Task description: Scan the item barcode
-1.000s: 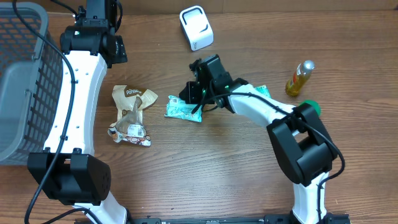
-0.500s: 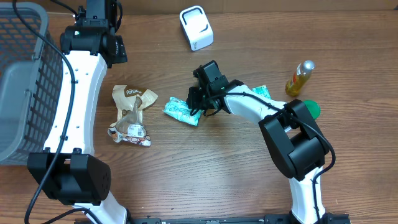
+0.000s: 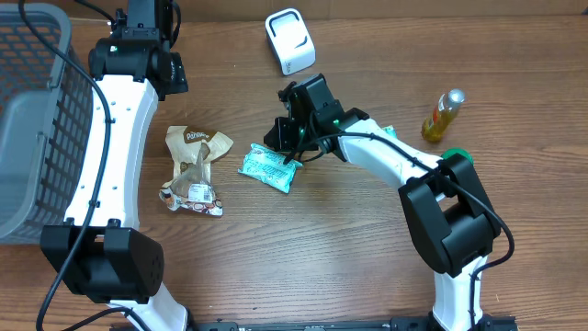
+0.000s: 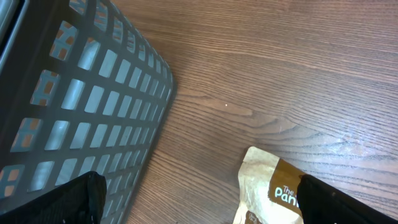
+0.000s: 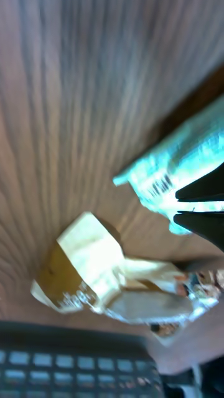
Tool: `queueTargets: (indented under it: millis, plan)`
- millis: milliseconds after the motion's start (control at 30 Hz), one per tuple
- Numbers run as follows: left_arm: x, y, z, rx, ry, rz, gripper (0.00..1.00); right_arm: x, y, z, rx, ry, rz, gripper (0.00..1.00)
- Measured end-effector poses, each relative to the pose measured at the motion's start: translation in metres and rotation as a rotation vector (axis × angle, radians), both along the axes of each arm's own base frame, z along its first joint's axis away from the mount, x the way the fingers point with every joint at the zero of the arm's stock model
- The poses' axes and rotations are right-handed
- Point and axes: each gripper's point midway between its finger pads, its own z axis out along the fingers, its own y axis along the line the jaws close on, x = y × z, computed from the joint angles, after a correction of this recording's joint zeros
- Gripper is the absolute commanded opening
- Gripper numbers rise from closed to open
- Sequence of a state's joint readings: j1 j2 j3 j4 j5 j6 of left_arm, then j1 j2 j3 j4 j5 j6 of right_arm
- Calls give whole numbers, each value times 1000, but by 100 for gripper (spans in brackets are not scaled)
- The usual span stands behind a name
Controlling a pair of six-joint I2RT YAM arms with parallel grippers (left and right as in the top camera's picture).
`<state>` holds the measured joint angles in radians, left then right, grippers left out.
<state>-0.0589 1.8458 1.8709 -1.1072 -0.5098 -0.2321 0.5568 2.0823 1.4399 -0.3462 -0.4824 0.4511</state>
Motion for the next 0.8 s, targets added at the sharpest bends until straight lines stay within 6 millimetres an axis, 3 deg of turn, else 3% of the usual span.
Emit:
queueTargets:
  millis: [200,367,600,800]
  plan:
    - [0,0,0,0,0,0,100,-22,23,-2,7,6,68,4]
    - [0,0,0,0,0,0,99,-33,39,-16,3,5,107,4]
    - [0,0,0,0,0,0,100,-42,39,-51,-37,64,116,4]
    - [0,0,0,0,0,0,100,-50,33,-57,-66,110,118,5]
